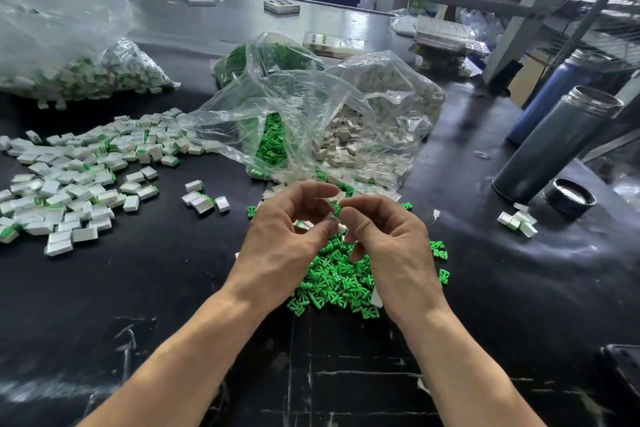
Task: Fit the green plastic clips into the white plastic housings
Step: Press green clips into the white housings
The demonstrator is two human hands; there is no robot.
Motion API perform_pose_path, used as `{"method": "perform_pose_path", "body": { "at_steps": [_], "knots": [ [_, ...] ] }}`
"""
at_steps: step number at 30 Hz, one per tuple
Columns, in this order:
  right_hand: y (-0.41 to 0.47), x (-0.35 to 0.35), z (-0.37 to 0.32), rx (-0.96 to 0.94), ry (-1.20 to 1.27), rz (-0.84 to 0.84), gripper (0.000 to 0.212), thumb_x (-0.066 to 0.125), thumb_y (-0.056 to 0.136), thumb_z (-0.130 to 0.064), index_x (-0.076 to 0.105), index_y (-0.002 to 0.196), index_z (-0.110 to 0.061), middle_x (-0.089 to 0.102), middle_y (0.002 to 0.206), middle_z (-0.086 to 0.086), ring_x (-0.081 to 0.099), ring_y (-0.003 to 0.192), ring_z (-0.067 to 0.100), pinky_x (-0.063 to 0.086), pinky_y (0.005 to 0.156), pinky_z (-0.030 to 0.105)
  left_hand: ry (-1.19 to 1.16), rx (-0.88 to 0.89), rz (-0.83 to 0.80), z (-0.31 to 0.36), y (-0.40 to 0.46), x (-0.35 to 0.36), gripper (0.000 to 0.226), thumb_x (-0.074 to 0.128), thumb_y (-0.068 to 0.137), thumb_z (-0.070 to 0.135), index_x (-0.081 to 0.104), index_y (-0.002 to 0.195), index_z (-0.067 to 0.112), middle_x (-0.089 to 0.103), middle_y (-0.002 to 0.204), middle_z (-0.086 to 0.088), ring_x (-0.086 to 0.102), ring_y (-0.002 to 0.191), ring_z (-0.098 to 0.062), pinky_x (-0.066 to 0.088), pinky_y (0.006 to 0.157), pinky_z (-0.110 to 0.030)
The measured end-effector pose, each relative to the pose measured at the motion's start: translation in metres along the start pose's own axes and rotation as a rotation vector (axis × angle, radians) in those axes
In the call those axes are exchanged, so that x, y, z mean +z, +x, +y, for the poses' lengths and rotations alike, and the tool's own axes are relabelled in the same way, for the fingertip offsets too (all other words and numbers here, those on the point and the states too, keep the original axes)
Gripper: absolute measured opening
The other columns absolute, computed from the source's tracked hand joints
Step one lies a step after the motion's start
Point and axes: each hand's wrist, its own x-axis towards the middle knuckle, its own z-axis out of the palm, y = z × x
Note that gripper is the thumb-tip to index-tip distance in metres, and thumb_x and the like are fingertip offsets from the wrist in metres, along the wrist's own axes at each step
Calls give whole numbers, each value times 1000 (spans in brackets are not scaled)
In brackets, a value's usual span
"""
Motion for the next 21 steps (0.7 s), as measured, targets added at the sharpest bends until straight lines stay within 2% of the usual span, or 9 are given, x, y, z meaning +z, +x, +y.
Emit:
{"method": "perform_pose_path", "body": {
  "at_steps": [6, 9, 11, 14, 18, 21],
  "knots": [
    [-2, 0, -2, -7, -64, -8, 8, 74, 95, -15, 76, 92, -21, 71, 75, -4, 61, 64, 9, 50, 54, 20, -29, -3, 42, -2, 0, 0, 33, 77, 88, 7, 71, 113, 26, 72, 96, 2, 67, 89, -12, 56, 81, -38],
    [-1, 0, -2, -6, -66, -5, 9, 72, 96, -12, 76, 92, -19, 71, 74, -3, 61, 64, 10, 50, 54, 21, -38, -39, 53, -3, 1, 0, 27, 79, 87, 17, 72, 111, 24, 74, 97, 3, 70, 93, -13, 58, 77, -32],
    [-1, 1, -2, -4, -45, -2, 9, 71, 96, -10, 76, 94, -17, 70, 73, -3, 61, 64, 10, 50, 54, 21, -50, -79, 51, -4, 0, -1, 22, 80, 86, 22, 73, 106, 22, 76, 94, 2, 72, 87, -11, 58, 69, -24],
    [-2, 1, -1, -10, -48, 1, 7, 71, 96, -11, 75, 95, -17, 70, 73, -5, 61, 64, 8, 50, 53, 20, -88, -99, 21, -5, 0, -1, 11, 78, 88, 18, 74, 98, 14, 76, 82, -1, 71, 73, -13, 58, 63, -23],
    [-1, 0, -1, -14, -97, 10, 6, 72, 96, -15, 74, 96, -21, 72, 78, -4, 63, 68, 9, 52, 55, 22, -96, -72, 9, -5, 0, -1, 7, 77, 89, 15, 74, 95, 14, 73, 77, 0, 67, 69, -11, 57, 63, -22],
    [-1, -1, 0, -23, -130, 9, 8, 73, 96, -16, 75, 94, -24, 74, 82, -2, 64, 70, 9, 53, 56, 23, -64, -54, 12, -4, 1, -1, 8, 77, 90, 16, 74, 97, 17, 75, 85, -2, 67, 73, -11, 58, 66, -22]
  ]
}}
